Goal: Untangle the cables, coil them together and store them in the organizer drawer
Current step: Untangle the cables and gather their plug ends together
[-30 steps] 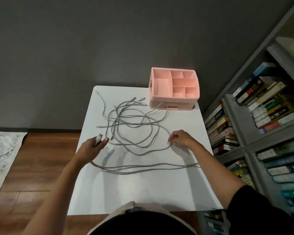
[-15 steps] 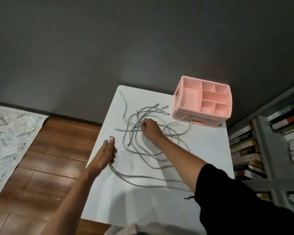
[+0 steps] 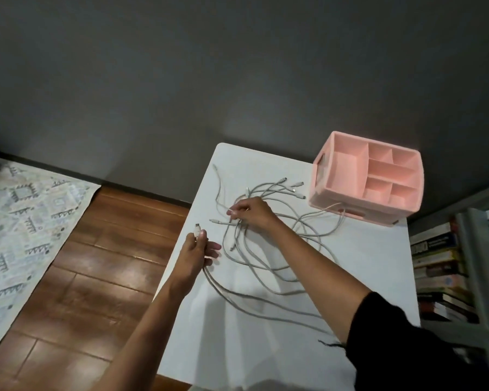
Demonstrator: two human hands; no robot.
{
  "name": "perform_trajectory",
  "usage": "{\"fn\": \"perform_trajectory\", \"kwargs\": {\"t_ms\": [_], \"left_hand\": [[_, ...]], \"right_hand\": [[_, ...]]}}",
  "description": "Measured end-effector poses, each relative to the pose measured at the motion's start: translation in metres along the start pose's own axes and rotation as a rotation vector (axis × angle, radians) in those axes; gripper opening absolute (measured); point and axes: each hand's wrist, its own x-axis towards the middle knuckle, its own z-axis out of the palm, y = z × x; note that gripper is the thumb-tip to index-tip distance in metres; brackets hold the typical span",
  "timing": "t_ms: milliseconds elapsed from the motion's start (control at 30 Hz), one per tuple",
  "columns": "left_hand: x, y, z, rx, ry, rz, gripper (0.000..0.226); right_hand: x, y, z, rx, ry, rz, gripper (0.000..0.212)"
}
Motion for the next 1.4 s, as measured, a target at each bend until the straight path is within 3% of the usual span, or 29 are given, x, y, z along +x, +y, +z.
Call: {"fn": "perform_trajectory", "kwargs": {"t_ms": [200,367,467,600,667,833,1000,1200,1400], "left_hand": [[0.021,0.005,0.012,-0.135,-0.040,-0.036,0.047],[0.015,0.019,0.027,-0.214,-0.072,-0.038,0.039],[0.003,0.024,0.038,-0.140,-0.122,0.036,0.032],[-0.019,0.031,0.049,-0.034,-0.336,0.141,0.040],[-0.030,0.032,0.052,0.002,-0.421,0.163,0.041],[-0.049,0.029,0.057,0.017,-0.512,0.128,0.031],[-0.056,0.029,0.061,-0.055,-0.366,0.134,0.021],[-0.059,0.031,0.069,-0.204,-0.279,0.196,0.019],[-0.065,0.037,0.077,-0.323,-0.272,0.129,0.020]], "right_hand": [[-0.076,0.001,-0.046,0.015,-0.420,-0.092,0.020],[-0.118,0.017,-0.052,-0.080,-0.526,-0.051,0.024],[-0.131,0.016,-0.052,-0.002,-0.472,0.011,0.026],[-0.126,-0.003,-0.047,0.095,-0.070,0.045,0.037],[-0.122,-0.016,-0.043,0.232,0.018,0.094,0.037],[-0.127,-0.030,-0.039,0.500,0.094,0.018,0.029],[-0.139,-0.024,-0.043,0.631,0.188,-0.049,0.018],[-0.163,-0.007,-0.030,0.572,0.000,-0.073,0.008],[-0.164,-0.003,-0.015,0.600,0.065,-0.049,0.013]]}}
